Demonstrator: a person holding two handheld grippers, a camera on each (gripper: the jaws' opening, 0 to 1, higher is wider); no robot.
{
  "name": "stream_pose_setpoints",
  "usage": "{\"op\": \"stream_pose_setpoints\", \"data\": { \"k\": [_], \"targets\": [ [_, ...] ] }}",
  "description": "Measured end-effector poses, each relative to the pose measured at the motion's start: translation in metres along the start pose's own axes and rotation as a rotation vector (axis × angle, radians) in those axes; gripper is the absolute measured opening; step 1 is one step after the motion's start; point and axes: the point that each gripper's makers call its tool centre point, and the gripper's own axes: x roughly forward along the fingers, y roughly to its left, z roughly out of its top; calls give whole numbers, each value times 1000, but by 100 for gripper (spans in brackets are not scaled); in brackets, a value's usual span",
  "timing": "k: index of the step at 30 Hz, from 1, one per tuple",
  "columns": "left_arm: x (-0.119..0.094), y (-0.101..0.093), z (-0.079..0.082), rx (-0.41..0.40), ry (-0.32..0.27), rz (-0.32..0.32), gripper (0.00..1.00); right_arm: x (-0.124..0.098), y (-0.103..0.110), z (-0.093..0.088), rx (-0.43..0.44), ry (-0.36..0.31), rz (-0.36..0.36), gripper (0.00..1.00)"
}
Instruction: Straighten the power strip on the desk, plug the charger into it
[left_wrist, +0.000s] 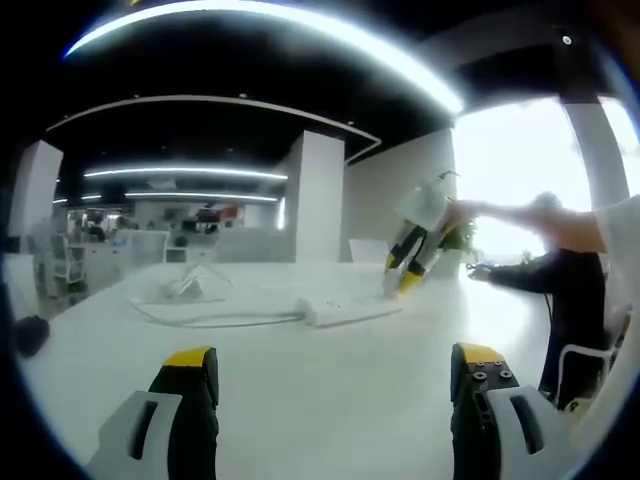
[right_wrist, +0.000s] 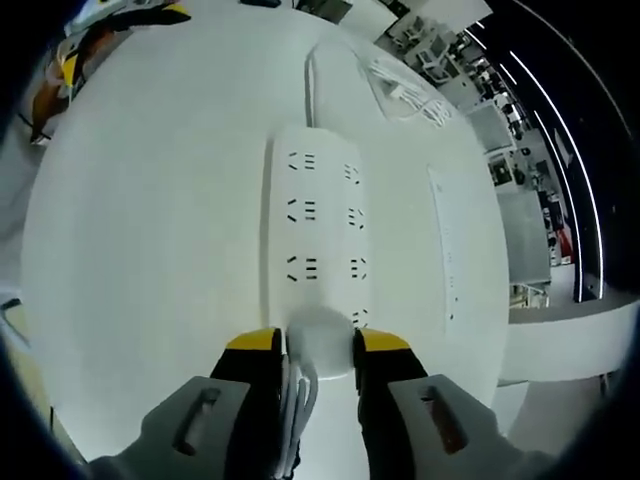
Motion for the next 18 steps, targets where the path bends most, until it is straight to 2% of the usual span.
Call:
{"op": "stream_pose_setpoints", "data": {
  "k": [13, 18],
  "targets": [
    [3, -1, 0, -2, 3, -3, 99, 1, 4, 2, -43, 51, -12, 25],
    [6, -3, 2, -2, -3, -8, 99, 1, 4, 1, -30, 50, -4, 25]
  ]
}}
